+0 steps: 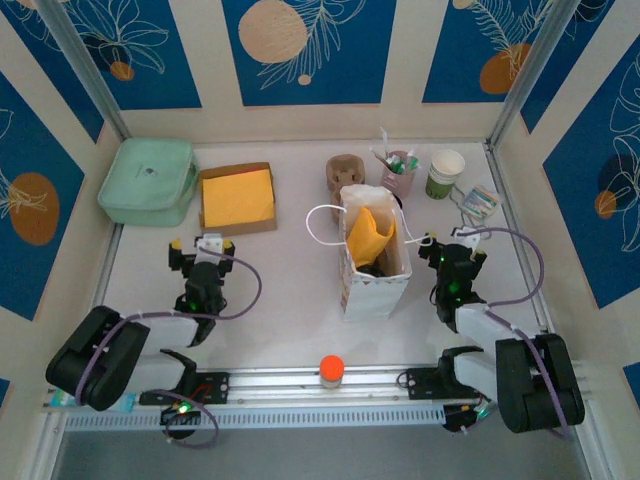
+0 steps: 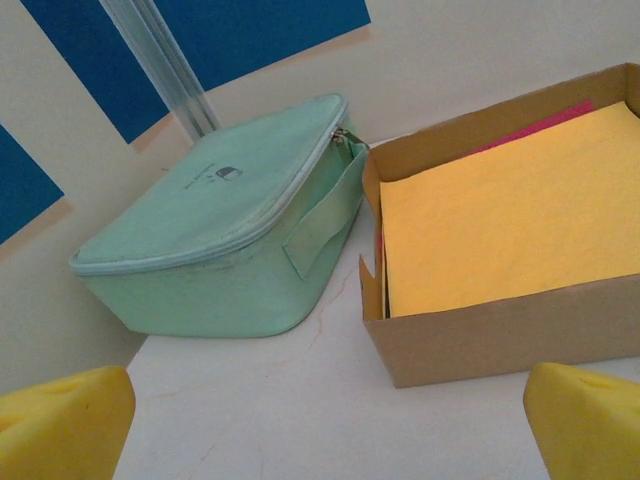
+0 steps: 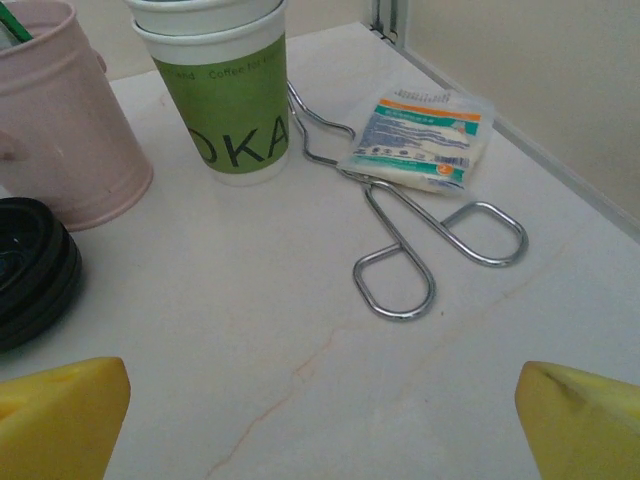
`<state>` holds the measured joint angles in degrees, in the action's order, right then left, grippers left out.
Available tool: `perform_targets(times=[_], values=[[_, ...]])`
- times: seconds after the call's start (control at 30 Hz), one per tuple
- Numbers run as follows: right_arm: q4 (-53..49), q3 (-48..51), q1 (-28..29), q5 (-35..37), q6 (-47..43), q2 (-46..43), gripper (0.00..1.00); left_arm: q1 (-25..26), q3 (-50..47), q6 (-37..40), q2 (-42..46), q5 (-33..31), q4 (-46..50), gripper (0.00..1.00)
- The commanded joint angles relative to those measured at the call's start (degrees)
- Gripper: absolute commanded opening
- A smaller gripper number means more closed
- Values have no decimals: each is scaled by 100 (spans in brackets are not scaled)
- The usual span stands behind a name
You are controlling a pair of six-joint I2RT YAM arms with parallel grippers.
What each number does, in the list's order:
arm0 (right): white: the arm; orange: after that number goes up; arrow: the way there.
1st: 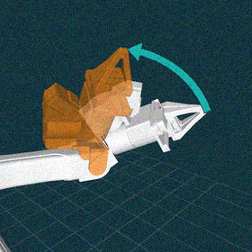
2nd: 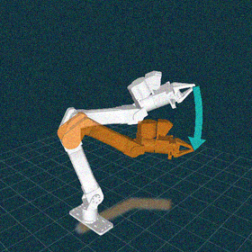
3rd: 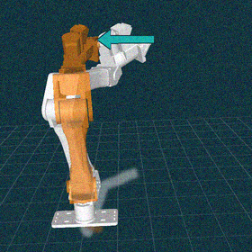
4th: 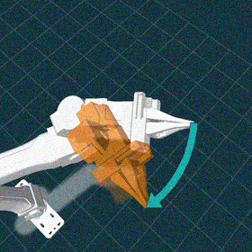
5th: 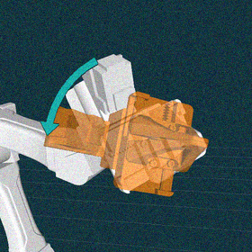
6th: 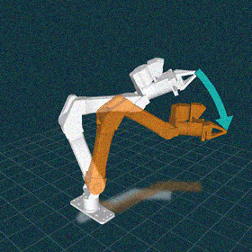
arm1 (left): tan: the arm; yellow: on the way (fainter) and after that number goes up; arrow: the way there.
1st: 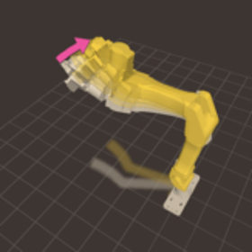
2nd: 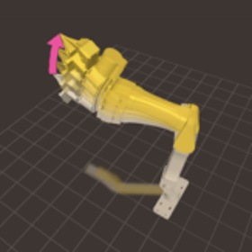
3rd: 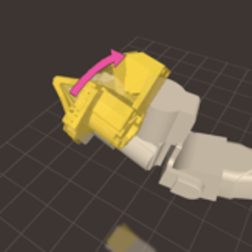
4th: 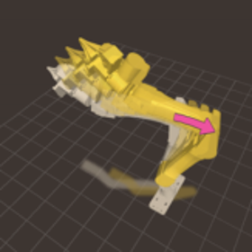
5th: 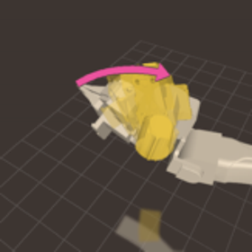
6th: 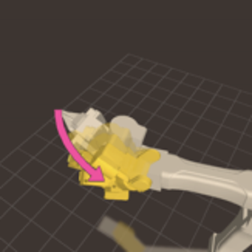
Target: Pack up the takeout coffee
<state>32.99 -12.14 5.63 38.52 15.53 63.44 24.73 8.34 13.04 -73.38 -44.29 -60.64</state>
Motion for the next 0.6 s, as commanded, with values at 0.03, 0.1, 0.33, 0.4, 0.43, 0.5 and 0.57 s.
perform_targets(times=[0.03, 0.1, 0.33, 0.4, 0.43, 0.5, 0.57], values=[[497, -173, 51, -3, -200, 162, 100, -100, -63, 131, -198, 108, -718, 100], [506, -218, 66, -11, -235, 227, 100, -118, -74, 159, -304, 109, -920, 100], [772, -254, 111, -20, -398, 433, 100, -175, -144, 239, -712, 112, -1652, 100], [845, -270, 115, -29, -452, 506, 100, -192, -181, 253, -866, 93, -1954, 100], [870, -289, 131, -37, -470, 535, 100, -200, -167, 262, -897, 82, -1992, 100], [1010, -280, 153, -42, -539, 607, 100, -224, -157, 236, -922, 110, -2003, 100], [1057, -296, 163, -46, -576, 657, 100, -259, -157, 208, -923, 128, -2002, 100]])
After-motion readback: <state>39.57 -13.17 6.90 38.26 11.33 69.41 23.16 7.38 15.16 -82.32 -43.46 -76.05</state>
